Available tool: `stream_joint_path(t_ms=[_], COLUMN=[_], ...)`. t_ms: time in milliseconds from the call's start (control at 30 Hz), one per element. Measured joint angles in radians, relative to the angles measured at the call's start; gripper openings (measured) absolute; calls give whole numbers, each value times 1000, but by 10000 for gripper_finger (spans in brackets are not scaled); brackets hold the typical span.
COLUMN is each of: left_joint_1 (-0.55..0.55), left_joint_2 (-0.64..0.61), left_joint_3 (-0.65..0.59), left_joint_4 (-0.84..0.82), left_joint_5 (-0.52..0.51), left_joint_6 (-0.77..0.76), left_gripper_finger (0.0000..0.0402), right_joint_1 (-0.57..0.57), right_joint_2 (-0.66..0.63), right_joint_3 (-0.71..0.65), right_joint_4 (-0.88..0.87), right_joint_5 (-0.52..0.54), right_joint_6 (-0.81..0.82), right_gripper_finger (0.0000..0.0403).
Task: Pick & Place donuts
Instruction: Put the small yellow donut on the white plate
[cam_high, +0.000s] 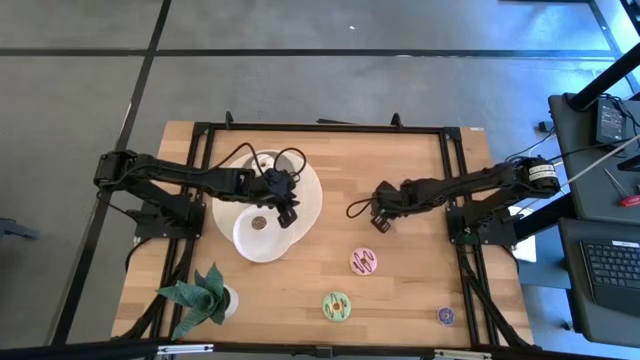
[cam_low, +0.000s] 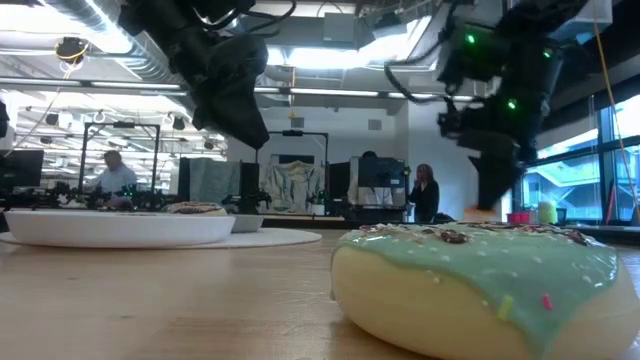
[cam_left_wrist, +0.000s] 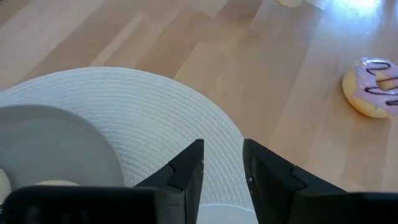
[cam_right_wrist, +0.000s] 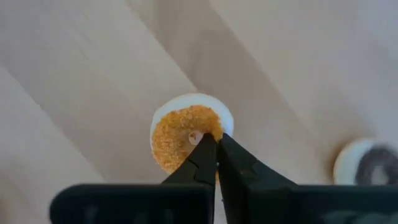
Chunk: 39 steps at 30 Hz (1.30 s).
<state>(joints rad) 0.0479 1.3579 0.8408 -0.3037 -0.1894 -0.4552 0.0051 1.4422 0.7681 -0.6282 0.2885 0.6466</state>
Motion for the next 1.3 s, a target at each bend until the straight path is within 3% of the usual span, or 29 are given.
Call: stream_joint_path(t_ms=[200,367,533,733,967,1300], left_joint_1=[0,0,-9,-34,-63,-67], left_joint_2=[0,0,0,0,0,0], left_joint_3=[0,0,0,0,0,0], left_joint_4=[28,72,161,338,435,512], left_joint_5=[0,-9,-96,-116,-115,-115], left_joint_6=[-2,-2,20,103,140,145], left_gripper_finger=[111,112,124,156,187,190], right_joint_1=[0,13,33,38,38,38], right_joint_2=[0,0,0,0,0,0], right_joint_3=[102,122,123,123,123,123], right_joint_4=[88,385,592,718,823,895], right_joint_5=[55,58,78,163,166,111], right_joint_6=[-135,-341,-467,-505,-553,-575], right_gripper_finger=[26,16,12,18,16,21])
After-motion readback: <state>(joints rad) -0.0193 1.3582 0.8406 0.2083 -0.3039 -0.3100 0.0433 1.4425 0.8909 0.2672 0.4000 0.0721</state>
